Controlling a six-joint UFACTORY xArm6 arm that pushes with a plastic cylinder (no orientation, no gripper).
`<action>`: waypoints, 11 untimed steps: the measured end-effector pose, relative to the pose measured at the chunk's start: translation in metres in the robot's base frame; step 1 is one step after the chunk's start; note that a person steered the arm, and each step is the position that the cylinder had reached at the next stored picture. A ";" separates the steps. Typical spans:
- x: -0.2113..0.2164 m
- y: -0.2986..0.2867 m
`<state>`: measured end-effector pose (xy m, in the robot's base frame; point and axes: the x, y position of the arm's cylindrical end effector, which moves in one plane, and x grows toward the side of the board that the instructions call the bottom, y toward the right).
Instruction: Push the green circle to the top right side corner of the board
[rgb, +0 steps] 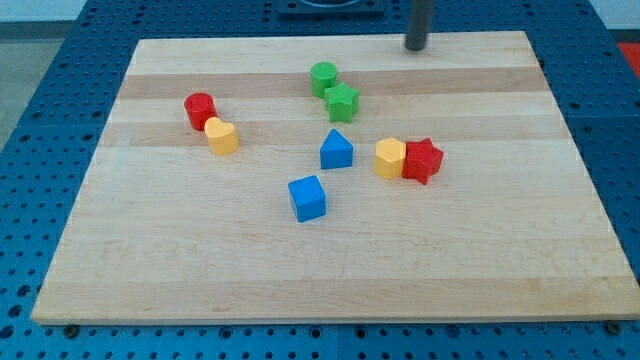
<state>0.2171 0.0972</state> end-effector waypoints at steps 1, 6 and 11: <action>0.002 -0.057; 0.071 -0.171; 0.075 -0.103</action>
<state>0.2919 -0.0053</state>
